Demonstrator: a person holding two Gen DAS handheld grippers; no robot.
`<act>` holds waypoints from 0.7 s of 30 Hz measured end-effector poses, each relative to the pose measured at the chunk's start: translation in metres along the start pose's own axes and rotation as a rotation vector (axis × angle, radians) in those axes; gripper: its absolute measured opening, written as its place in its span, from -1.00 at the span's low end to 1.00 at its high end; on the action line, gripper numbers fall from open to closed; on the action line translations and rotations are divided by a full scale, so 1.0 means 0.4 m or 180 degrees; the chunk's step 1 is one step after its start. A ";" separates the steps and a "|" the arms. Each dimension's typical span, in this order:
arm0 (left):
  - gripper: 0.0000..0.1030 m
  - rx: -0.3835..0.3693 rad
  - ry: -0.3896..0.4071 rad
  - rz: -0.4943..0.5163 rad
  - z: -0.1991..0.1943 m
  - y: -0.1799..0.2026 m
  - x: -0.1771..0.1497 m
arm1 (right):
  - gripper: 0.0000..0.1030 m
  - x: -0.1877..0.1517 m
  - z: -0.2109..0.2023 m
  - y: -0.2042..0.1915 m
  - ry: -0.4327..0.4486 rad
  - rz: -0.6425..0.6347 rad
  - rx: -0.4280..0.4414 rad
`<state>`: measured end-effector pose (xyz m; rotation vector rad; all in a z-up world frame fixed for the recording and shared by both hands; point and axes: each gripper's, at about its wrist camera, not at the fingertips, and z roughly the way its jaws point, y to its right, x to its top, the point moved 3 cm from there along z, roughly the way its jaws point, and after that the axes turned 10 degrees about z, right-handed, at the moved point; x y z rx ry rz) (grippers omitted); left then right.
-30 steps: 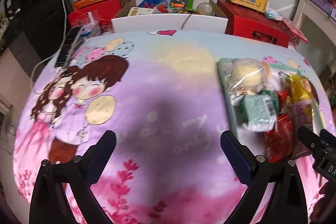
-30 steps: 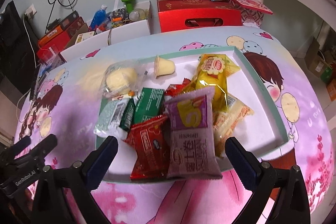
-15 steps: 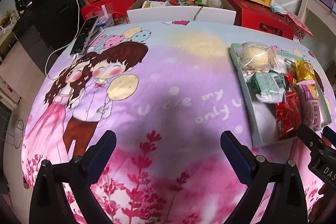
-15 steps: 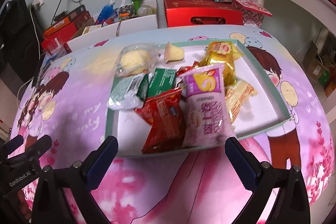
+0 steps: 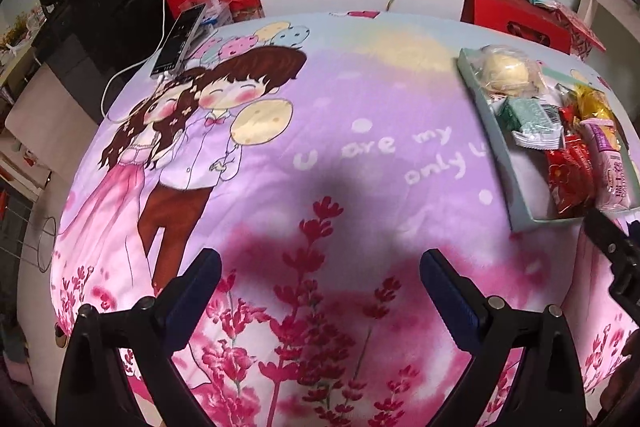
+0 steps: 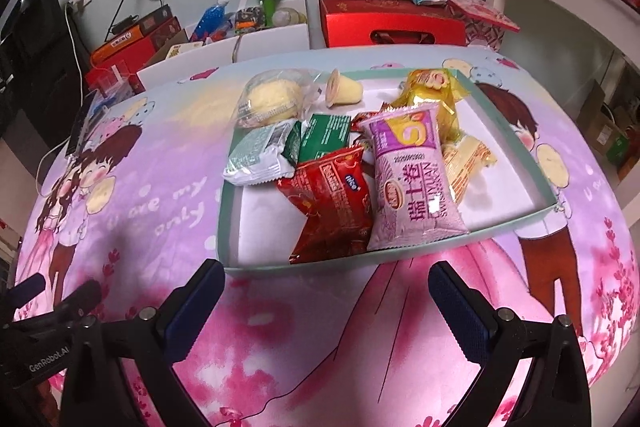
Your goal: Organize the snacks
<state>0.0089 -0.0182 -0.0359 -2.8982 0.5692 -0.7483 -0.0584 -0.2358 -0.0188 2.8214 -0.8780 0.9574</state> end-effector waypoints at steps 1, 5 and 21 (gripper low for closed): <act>0.93 -0.0002 -0.0009 -0.0011 0.001 -0.001 -0.001 | 1.00 0.001 -0.002 0.000 0.0021 0.0000 -0.0009; 0.93 -0.0004 -0.0029 -0.0005 0.004 -0.001 -0.002 | 1.00 0.004 -0.006 0.005 0.0067 0.0011 -0.0046; 0.93 0.0016 -0.0143 0.0041 0.025 0.008 0.004 | 1.00 0.014 0.007 0.018 0.0085 0.0059 -0.0075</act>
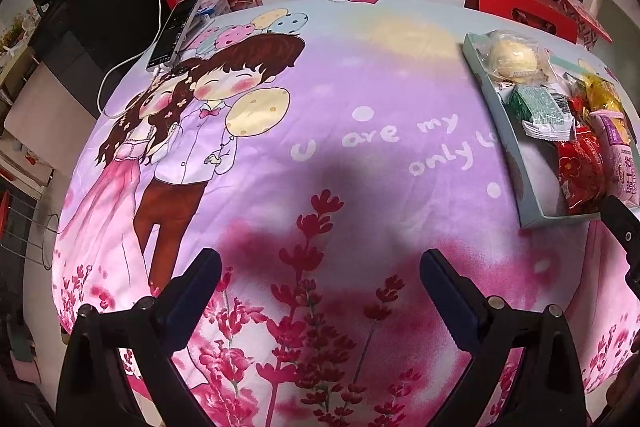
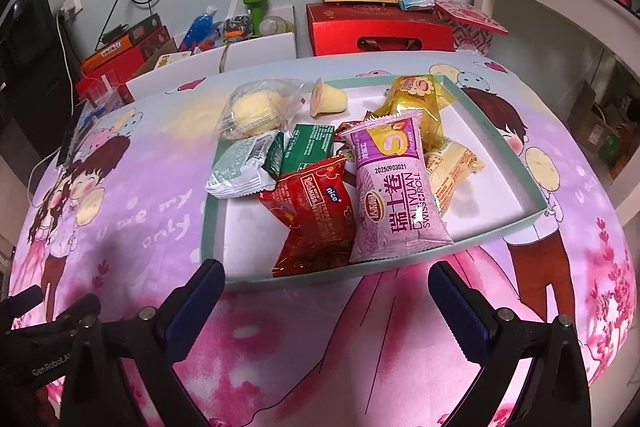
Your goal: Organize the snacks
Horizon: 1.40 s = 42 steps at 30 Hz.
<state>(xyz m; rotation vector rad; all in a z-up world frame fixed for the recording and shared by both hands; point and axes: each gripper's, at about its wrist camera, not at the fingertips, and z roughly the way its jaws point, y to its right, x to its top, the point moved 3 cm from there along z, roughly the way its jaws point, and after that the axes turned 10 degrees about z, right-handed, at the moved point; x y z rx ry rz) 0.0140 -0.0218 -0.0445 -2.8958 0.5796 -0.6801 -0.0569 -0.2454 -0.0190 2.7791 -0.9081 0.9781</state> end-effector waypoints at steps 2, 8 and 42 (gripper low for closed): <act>0.93 -0.0017 -0.0005 -0.0012 0.001 0.001 0.000 | 1.00 -0.001 0.000 -0.001 -0.0005 -0.0006 0.0005; 0.93 -0.0017 0.0030 -0.0040 -0.002 -0.001 0.001 | 1.00 -0.003 0.001 -0.006 -0.0015 -0.0047 -0.0004; 0.93 -0.0132 0.0264 -0.0173 -0.027 -0.006 0.014 | 1.00 -0.011 0.008 -0.018 -0.0053 -0.0154 -0.0081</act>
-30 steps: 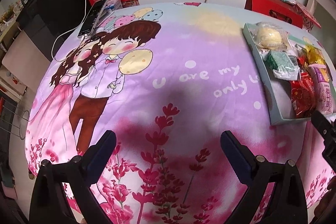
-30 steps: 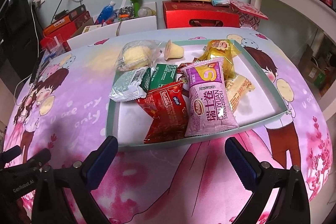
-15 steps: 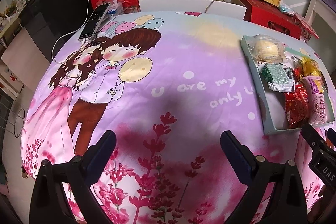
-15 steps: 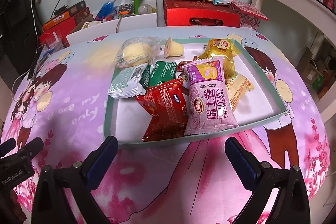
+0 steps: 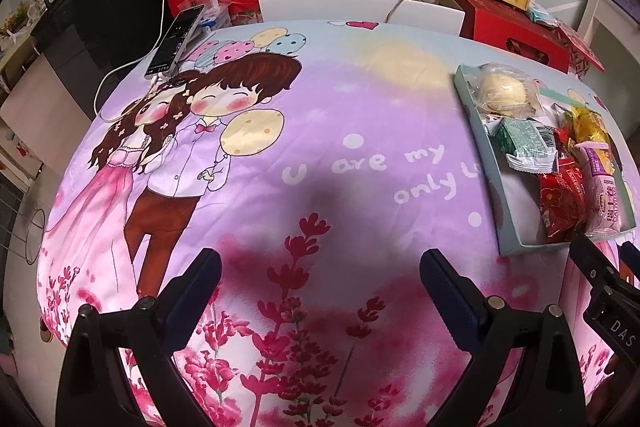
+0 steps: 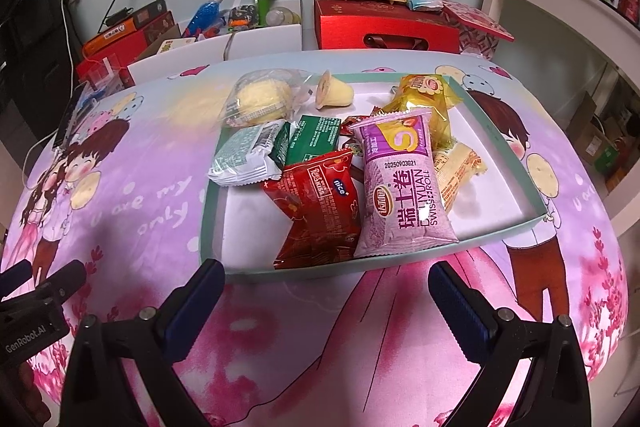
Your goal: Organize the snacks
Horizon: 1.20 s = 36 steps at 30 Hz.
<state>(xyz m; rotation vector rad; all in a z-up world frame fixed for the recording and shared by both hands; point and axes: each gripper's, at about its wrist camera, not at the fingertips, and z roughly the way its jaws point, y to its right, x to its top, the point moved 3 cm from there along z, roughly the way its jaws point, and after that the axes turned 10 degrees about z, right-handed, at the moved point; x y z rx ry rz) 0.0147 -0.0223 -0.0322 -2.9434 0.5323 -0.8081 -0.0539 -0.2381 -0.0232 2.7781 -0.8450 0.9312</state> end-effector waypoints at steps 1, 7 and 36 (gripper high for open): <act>0.93 0.0002 0.0002 0.0001 -0.001 0.001 0.000 | 1.00 0.000 0.000 0.000 -0.0001 0.0000 0.0001; 0.93 0.0019 0.0006 0.0007 -0.001 0.003 0.001 | 1.00 -0.002 0.001 -0.003 -0.0002 -0.0005 0.0009; 0.93 0.0024 0.0045 0.0014 -0.006 0.002 -0.004 | 1.00 -0.004 0.004 -0.006 -0.0012 -0.0020 0.0015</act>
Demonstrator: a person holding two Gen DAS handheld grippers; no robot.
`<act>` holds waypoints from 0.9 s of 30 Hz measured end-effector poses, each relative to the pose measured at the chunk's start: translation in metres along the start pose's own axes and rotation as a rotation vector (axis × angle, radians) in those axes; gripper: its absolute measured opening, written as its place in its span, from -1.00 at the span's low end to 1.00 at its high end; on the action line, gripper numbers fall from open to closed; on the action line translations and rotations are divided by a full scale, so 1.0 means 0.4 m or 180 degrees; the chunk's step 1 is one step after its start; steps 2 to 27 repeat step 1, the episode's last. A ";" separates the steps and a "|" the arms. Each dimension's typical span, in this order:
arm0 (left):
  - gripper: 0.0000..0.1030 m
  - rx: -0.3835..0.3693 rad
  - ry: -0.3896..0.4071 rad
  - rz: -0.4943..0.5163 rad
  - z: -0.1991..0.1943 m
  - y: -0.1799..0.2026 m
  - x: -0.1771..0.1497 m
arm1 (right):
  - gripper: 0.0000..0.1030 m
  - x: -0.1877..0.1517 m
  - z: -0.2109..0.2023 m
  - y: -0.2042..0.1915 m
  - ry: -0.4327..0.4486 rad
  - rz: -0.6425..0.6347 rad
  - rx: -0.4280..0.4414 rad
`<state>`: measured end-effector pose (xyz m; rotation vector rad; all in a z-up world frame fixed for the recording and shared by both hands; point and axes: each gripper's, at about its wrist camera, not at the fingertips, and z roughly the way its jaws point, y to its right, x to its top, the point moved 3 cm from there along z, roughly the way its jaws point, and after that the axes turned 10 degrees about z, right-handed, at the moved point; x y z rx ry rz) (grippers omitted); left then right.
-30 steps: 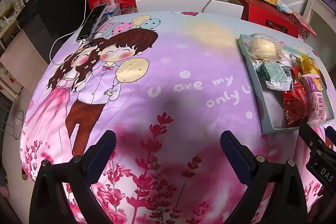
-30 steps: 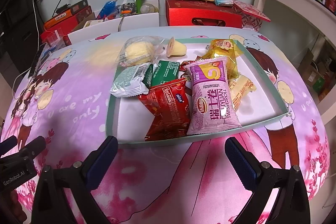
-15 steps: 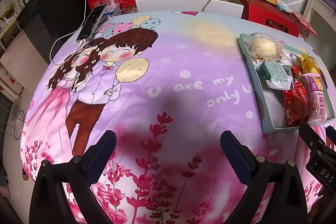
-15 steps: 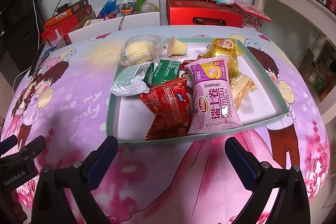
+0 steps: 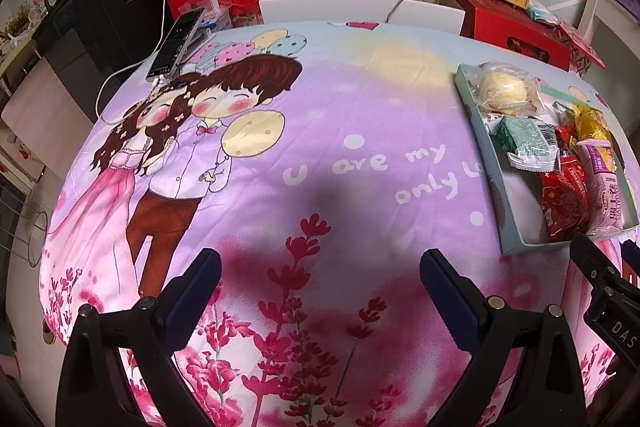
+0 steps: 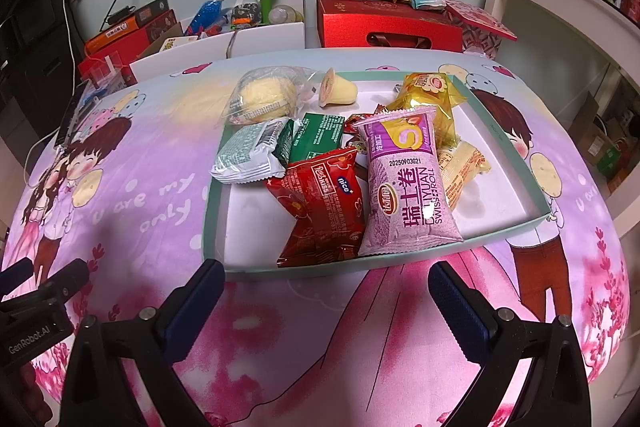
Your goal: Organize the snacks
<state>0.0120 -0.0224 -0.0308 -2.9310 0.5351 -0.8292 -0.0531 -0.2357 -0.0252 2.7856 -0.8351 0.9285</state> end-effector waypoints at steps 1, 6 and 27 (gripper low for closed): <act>0.93 0.0002 0.0020 0.0015 -0.003 0.000 0.000 | 1.00 0.000 0.000 -0.001 0.0001 0.0000 0.0000; 0.93 0.0002 0.0020 0.0015 -0.003 0.000 0.000 | 1.00 0.000 0.000 -0.001 0.0001 0.0000 0.0000; 0.93 0.0002 0.0020 0.0015 -0.003 0.000 0.000 | 1.00 0.000 0.000 -0.001 0.0001 0.0000 0.0000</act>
